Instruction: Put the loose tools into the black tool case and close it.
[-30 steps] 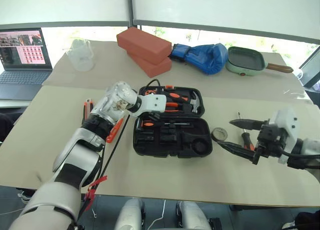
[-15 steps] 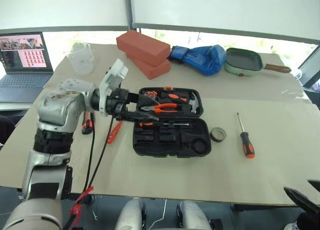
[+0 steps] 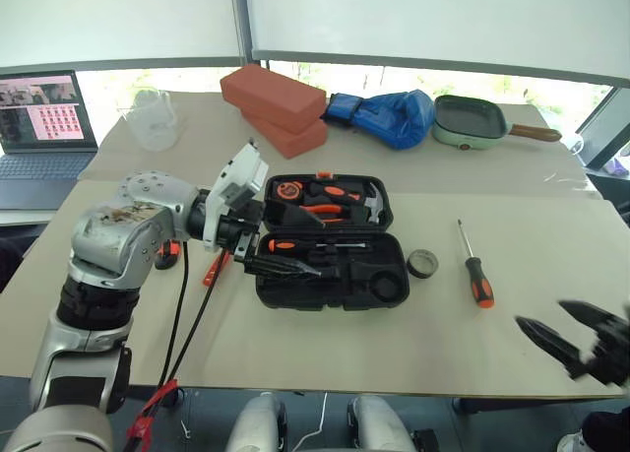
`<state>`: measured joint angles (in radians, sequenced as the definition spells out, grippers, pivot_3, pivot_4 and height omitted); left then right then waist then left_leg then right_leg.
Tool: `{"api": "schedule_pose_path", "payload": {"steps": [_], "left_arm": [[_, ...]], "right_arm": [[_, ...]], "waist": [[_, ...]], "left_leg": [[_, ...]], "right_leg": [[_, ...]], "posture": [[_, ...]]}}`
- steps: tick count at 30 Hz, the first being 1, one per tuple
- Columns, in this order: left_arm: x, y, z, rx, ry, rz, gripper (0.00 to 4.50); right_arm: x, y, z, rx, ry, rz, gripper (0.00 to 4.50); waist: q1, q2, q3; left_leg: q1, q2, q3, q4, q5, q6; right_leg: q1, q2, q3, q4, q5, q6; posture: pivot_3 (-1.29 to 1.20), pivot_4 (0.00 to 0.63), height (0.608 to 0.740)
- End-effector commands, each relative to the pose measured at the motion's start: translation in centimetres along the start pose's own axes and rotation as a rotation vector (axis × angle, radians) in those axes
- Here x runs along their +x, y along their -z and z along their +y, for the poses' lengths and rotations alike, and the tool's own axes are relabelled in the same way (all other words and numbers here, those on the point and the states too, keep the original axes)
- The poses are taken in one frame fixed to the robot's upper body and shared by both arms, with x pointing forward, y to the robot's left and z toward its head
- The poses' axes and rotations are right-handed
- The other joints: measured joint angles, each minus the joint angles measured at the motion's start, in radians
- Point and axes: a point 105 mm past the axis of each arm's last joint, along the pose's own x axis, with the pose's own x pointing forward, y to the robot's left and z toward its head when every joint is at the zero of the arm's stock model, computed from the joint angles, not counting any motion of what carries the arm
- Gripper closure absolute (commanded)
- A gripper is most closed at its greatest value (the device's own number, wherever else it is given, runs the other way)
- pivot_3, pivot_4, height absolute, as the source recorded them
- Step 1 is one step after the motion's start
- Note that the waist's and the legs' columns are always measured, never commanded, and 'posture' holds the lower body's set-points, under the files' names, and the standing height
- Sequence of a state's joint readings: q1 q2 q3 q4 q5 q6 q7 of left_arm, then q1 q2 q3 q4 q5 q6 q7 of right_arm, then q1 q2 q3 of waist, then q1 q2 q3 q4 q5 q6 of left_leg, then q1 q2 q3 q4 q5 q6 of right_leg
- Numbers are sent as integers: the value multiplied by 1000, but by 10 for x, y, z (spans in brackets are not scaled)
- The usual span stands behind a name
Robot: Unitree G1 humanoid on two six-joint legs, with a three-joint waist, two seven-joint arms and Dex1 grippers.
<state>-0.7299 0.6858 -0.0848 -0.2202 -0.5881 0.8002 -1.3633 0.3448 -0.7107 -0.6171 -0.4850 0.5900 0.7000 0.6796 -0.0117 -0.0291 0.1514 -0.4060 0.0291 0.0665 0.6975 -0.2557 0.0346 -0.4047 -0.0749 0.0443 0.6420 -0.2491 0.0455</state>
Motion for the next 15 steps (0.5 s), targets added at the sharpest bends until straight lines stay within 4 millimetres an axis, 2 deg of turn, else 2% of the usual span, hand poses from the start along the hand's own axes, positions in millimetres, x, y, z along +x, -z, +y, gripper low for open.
{"api": "schedule_pose_path", "payload": {"steps": [1, 3, 6, 9, 15], "left_arm": [[-3, -12, 0, 57, -16, -12, 31], [-4, -13, 1, 67, -29, -13, 31], [-5, -15, 2, 75, -38, -11, 31], [-7, -15, 4, 81, -48, -9, 0], [-9, -13, 6, 82, -73, 1, 0]], "right_arm": [[23, 13, -5, 5, 43, 70, 0], [36, 23, -15, 32, 110, 108, 0], [49, 36, -17, 40, 137, 141, 0], [54, 41, -20, 45, 158, 137, 635], [52, 36, -20, 48, 181, 77, 2769]], "waist": [[4, 2, 0], [10, 1, 0], [16, 2, 0], [14, 1, 0], [10, 1, 0]], "left_leg": [[0, -1, 0, -1, 0, 0], [0, -2, -1, -2, 0, 0], [-3, -3, -1, -2, 0, 0], [-3, -3, -1, -2, 0, 1], [-1, -3, -1, -2, 0, 1]], "right_leg": [[-1, 0, 0, 0, 0, 0], [-1, 0, -1, 0, -1, 0], [-2, -1, -1, -1, -2, 1], [-1, -1, -1, -1, -2, 2], [0, -1, -1, -1, -2, 2]], "posture": [[0, 150, 738], [0, 150, 738], [0, 150, 738], [0, 150, 738], [0, 150, 738]]}}
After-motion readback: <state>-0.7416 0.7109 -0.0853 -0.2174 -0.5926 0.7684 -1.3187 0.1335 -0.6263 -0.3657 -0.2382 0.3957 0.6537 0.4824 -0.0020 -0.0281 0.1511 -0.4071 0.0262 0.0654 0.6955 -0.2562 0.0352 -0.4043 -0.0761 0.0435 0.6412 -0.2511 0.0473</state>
